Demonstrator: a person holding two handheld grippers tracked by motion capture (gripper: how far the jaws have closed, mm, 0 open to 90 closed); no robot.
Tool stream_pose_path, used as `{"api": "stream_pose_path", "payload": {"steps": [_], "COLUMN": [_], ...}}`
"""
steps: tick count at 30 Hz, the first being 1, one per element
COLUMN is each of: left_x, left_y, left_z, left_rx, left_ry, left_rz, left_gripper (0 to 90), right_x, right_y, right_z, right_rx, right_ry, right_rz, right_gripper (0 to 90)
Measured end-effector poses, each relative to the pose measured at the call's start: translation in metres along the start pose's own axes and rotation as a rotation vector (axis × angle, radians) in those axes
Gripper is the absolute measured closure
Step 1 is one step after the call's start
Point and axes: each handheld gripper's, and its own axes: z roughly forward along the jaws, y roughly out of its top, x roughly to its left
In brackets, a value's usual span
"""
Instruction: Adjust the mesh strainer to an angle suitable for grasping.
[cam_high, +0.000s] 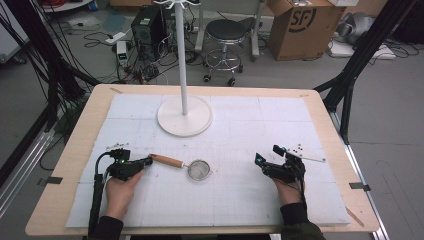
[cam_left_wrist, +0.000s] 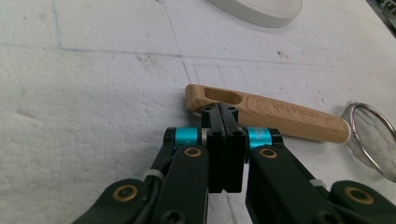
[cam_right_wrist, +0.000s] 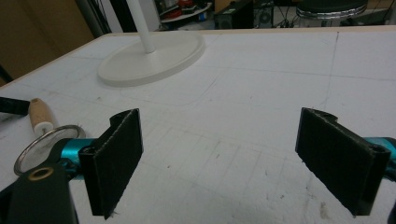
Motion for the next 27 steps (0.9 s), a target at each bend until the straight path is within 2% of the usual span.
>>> {"api": "stream_pose_path", "payload": {"steps": [5,10,15,20,25,27], "left_x": [0.0,0.0,0.002,0.0,0.003,0.003], "left_y": [0.003,0.006,0.007,0.009,0.013,0.014], "left_z": [0.004,0.007,0.008,0.011,0.014,0.016], "left_rx": [-0.004,-0.002,0.001,0.0,0.007,0.01], "left_ry": [-0.002,0.001,-0.012,-0.002,-0.023,-0.025], "left_rz": [-0.011,0.001,-0.014,0.0,-0.017,-0.007], "left_gripper": [90.0,90.0,90.0,90.0,90.0,90.0], "right_x": [0.0,0.0,0.001,0.001,0.002,0.002], "right_y": [0.0,0.0,0.0,-0.001,-0.002,-0.003], "right_z": [0.0,0.0,0.001,0.001,0.002,0.0], "right_rx": [0.0,0.003,0.008,0.009,0.018,0.031], "right_ry": [-0.002,-0.002,-0.005,-0.005,-0.006,-0.007], "right_rz": [-0.002,0.0,-0.009,-0.009,-0.015,-0.021], "right_gripper": [14.3,14.2,14.3,14.3,14.3,14.3]}}
